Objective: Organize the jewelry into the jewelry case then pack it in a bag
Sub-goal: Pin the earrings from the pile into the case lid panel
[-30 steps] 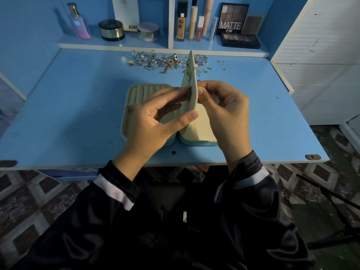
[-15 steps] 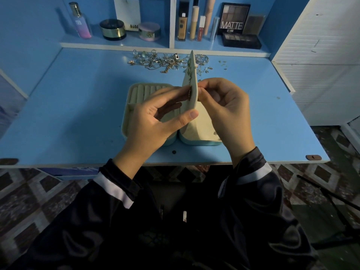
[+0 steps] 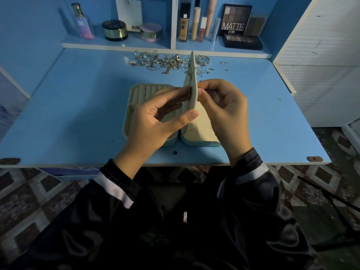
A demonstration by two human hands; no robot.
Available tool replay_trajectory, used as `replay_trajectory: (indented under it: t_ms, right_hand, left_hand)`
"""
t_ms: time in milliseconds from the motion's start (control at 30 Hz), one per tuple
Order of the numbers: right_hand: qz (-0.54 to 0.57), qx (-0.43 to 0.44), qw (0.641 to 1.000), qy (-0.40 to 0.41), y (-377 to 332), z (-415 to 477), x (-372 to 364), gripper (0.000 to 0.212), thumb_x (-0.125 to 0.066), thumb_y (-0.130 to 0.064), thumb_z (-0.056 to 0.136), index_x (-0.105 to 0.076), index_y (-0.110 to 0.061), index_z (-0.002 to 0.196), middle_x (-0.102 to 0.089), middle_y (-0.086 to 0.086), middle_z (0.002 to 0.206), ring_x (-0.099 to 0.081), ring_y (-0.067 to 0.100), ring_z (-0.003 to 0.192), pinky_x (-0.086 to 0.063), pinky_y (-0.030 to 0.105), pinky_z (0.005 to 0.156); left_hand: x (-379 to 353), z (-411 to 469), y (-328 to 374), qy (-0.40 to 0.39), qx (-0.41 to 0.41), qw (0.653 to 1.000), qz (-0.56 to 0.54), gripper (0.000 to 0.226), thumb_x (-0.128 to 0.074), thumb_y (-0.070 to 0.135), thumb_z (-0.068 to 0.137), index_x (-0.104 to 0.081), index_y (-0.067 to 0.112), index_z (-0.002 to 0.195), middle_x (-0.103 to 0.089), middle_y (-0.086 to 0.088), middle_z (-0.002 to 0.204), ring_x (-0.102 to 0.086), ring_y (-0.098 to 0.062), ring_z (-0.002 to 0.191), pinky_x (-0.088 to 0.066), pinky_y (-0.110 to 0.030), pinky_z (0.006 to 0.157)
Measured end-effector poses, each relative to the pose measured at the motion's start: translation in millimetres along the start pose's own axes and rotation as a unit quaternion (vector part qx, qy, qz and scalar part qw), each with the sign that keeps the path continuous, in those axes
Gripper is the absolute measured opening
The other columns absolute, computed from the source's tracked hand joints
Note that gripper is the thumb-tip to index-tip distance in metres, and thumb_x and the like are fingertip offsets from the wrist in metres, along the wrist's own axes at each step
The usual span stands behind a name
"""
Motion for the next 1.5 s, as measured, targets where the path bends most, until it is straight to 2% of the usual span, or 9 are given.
replay_trajectory:
  t_ms: [300, 467, 567, 700, 800, 1233, 1300, 1400, 1500]
  right_hand:
    - [-0.072, 0.054, 0.996, 0.005, -4, 0, -2, 0.01, -0.067, 0.0, 0.087, -0.068, -0.009, 0.092, -0.067, 0.0, 0.083, -0.061, -0.003, 0.073, -0.045, 0.011, 0.069]
    - [-0.016, 0.019, 1.0, -0.006, -3, 1, 1, 0.007, -0.067, 0.001, 0.087, -0.068, -0.001, 0.094, -0.07, 0.007, 0.086, -0.066, 0.007, 0.079, -0.05, 0.019, 0.075]
    - [0.029, -0.009, 0.999, -0.019, -5, 3, 2, 0.015, -0.065, 0.002, 0.088, -0.065, 0.003, 0.104, -0.07, 0.012, 0.093, -0.067, 0.012, 0.086, -0.051, 0.021, 0.079]
    - [0.082, -0.037, 0.996, -0.029, -9, 4, 1, 0.039, -0.063, 0.002, 0.089, -0.056, -0.008, 0.126, -0.068, 0.013, 0.098, -0.065, 0.016, 0.092, -0.053, 0.025, 0.084]
    - [0.089, -0.057, 0.994, -0.04, -9, 6, 3, 0.041, -0.061, 0.001, 0.091, -0.054, -0.007, 0.131, -0.069, 0.011, 0.099, -0.065, 0.018, 0.094, -0.054, 0.033, 0.093]
    - [0.047, -0.079, 0.995, -0.043, -22, 14, 10, 0.031, -0.063, -0.009, 0.092, -0.064, -0.002, 0.122, -0.072, 0.017, 0.106, -0.066, 0.034, 0.105, -0.055, 0.038, 0.093]
    - [0.033, -0.082, 0.995, -0.047, -24, 15, 12, 0.03, -0.064, -0.01, 0.091, -0.065, -0.003, 0.12, -0.072, 0.015, 0.106, -0.066, 0.035, 0.104, -0.054, 0.04, 0.094]
    - [0.01, -0.088, 0.994, -0.057, -26, 16, 17, 0.028, -0.066, -0.014, 0.09, -0.067, -0.008, 0.118, -0.073, 0.013, 0.105, -0.068, 0.032, 0.103, -0.053, 0.042, 0.095]
    - [-0.002, -0.097, 0.993, -0.067, -27, 17, 24, 0.028, -0.067, -0.016, 0.09, -0.068, -0.012, 0.117, -0.074, 0.009, 0.103, -0.069, 0.021, 0.099, -0.053, 0.039, 0.097]
  left_hand:
    - [2, 0, -2, 0.003, -0.007, 1.0, -0.002, 0.048, -0.077, 0.012, 0.081, -0.06, 0.009, 0.126, -0.066, -0.007, 0.12, -0.066, -0.019, 0.113, -0.051, -0.03, 0.098]
    - [1, 1, -2, -0.002, -0.001, 1.0, -0.014, 0.047, -0.076, 0.014, 0.081, -0.06, 0.014, 0.125, -0.066, -0.008, 0.121, -0.065, -0.02, 0.114, -0.05, -0.034, 0.1]
    - [0, 0, 0, -0.004, 0.004, 1.0, -0.024, 0.045, -0.076, 0.017, 0.08, -0.061, 0.017, 0.123, -0.066, -0.008, 0.121, -0.065, -0.019, 0.114, -0.05, -0.032, 0.1]
    - [-2, 0, 2, -0.001, 0.011, 1.0, -0.023, 0.041, -0.077, 0.021, 0.08, -0.063, 0.022, 0.119, -0.068, -0.001, 0.12, -0.065, -0.016, 0.114, -0.049, -0.028, 0.099]
    - [-2, -1, 2, 0.0, 0.012, 1.0, -0.022, 0.041, -0.078, 0.023, 0.079, -0.064, 0.023, 0.118, -0.068, 0.001, 0.12, -0.065, -0.015, 0.114, -0.049, -0.026, 0.098]
    - [1, 4, 2, -0.038, -0.013, 0.998, 0.05, 0.046, -0.076, 0.032, 0.082, -0.062, 0.018, 0.123, -0.067, -0.001, 0.124, -0.063, -0.016, 0.117, -0.049, -0.032, 0.101]
    - [3, 8, 3, -0.047, -0.022, 0.996, 0.071, 0.04, -0.07, 0.036, 0.086, -0.063, 0.018, 0.122, -0.067, 0.001, 0.122, -0.063, -0.01, 0.115, -0.049, -0.026, 0.098]
    - [7, 20, 4, -0.043, -0.049, 0.99, 0.126, 0.028, -0.059, 0.023, 0.097, -0.066, 0.008, 0.119, -0.069, -0.002, 0.115, -0.065, 0.001, 0.101, -0.047, -0.011, 0.085]
    - [12, 39, -2, -0.052, -0.044, 0.985, 0.161, 0.028, -0.055, 0.028, 0.1, -0.064, 0.017, 0.124, -0.067, 0.004, 0.123, -0.063, -0.006, 0.112, -0.05, -0.024, 0.096]
Point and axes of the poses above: each hand's wrist, its own z-axis towards the middle knuckle, its own x-axis out of the back of the hand, y = z × x, the point moved 2 cm from there along z, towards the middle knuckle
